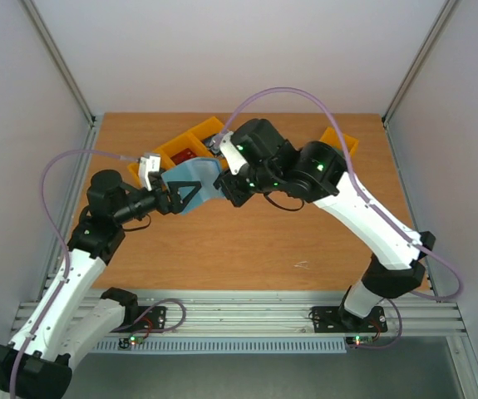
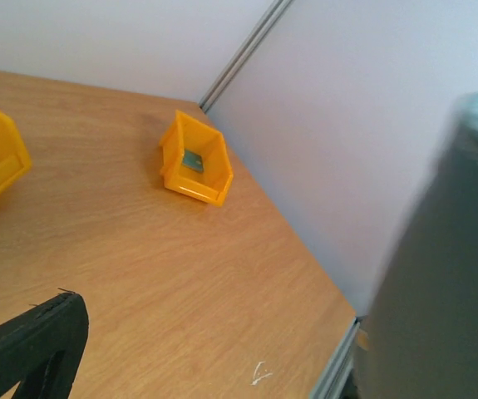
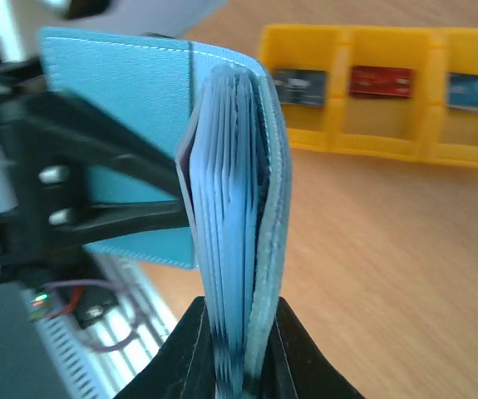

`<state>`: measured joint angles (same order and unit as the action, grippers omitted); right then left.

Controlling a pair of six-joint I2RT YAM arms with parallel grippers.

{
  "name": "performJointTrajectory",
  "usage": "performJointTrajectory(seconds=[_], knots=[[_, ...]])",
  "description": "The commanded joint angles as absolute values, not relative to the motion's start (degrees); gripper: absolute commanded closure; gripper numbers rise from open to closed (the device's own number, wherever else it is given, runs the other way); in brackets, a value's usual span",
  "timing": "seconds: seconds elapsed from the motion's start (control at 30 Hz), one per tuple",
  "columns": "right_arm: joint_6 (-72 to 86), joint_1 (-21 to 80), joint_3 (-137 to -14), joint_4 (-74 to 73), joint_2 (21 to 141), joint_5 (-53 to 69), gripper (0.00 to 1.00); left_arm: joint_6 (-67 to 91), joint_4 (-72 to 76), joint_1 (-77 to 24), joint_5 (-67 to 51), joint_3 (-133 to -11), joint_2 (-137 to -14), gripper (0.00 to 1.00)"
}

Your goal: Take the credit cards out of the card holder

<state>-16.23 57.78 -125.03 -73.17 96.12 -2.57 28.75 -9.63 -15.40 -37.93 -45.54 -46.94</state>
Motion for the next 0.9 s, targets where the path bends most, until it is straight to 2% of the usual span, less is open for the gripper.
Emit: performJointTrajectory(seconds=[0.0,0.07,0.13,0.23,0.27,0.37,0.47,0.63,0.87], knots=[[-19.7,55.13,-120.06,-63.2,89.41,20.03,0.99,29.7,-1.98,-15.09,-44.06,-44.45,-45.69,0.01],[-20.26,54.2,-118.02,-61.98,88.25,24.64,0.99,30.3,3.81,-15.09,-49.04,-44.31,-45.62,0.06],[-20.67,53.56,-116.3,-60.19,86.93,26.84,0.99,31.48,8.48,-15.1,-52.53,-44.21,-45.57,0.28],[-19.86,52.31,-113.49,-56.93,85.29,29.77,0.97,33.55,11.31,-15.16,-55.15,-44.5,-45.21,0.74],[-19.16,51.77,-112.55,-56.01,84.87,30.54,0.97,33.83,11.88,-15.17,-55.61,-44.66,-45.05,0.85],[-18.0,50.78,-110.54,-53.8,84.32,31.83,0.93,34.63,14.32,-15.22,-58.13,-44.98,-44.74,0.99],[-18.29,50.46,-109.67,-53.21,83.9,31.35,0.75,34.76,15.75,-15.55,-59.58,-44.99,-44.22,1.0],[-18.52,47.87,-105.99,-51.14,79.97,32.13,0.54,35.43,17.26,-15.5,-59.95,-45.36,-43.07,1.0],[-19.81,47.37,-106.7,-52.59,79.55,31.24,0.42,35.33,17.59,-15.58,-60.01,-45.11,-43.14,1.0]])
